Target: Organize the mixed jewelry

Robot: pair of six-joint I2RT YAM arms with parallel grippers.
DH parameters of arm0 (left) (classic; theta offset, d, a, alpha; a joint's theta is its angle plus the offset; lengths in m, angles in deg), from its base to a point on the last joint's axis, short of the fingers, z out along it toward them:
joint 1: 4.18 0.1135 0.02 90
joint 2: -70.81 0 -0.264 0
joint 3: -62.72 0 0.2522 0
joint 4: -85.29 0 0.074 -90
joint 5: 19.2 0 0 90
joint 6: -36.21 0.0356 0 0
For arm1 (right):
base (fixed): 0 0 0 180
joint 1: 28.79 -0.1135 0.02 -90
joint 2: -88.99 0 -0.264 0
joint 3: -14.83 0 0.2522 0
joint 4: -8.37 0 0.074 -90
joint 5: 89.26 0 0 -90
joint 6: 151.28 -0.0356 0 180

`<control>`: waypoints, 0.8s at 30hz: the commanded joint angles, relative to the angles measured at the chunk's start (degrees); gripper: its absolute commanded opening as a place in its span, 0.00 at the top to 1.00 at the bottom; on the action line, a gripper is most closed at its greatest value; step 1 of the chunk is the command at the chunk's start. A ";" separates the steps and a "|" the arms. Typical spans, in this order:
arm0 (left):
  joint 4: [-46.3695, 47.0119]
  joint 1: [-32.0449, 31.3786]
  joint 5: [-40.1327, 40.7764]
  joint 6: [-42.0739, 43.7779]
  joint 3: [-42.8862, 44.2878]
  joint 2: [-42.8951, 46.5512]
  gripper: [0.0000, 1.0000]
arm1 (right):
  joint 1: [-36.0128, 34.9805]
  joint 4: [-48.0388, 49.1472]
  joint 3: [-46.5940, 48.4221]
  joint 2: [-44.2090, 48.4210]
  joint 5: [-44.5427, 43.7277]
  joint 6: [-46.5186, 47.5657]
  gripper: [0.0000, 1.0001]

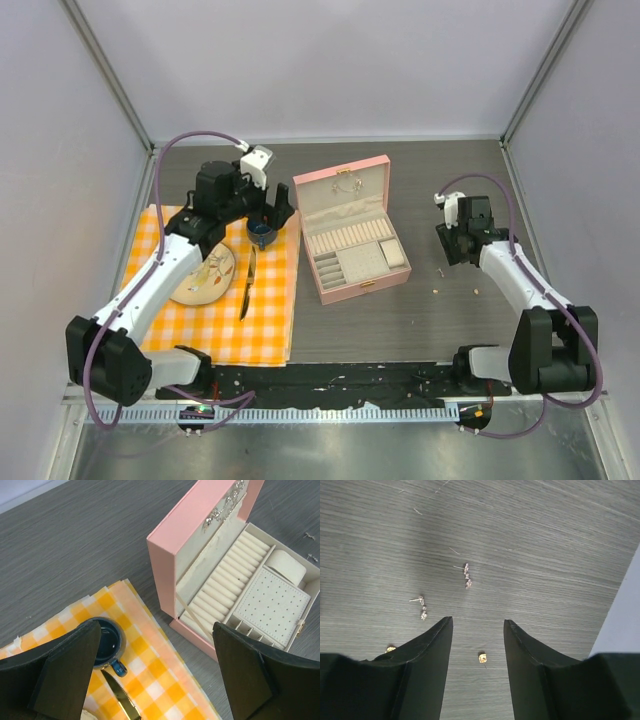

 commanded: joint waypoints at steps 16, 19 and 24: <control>-2.72 0.23 1.53 4.73 0.54 2.42 0.00 | 9.03 6.36 3.46 -13.09 15.32 9.10 0.50; -2.55 0.23 1.61 4.64 0.46 2.24 0.00 | 9.29 6.45 3.82 -13.97 16.29 9.54 0.50; -2.28 0.23 1.61 4.82 0.45 1.89 0.00 | 9.99 6.54 5.04 -15.90 17.43 9.72 0.52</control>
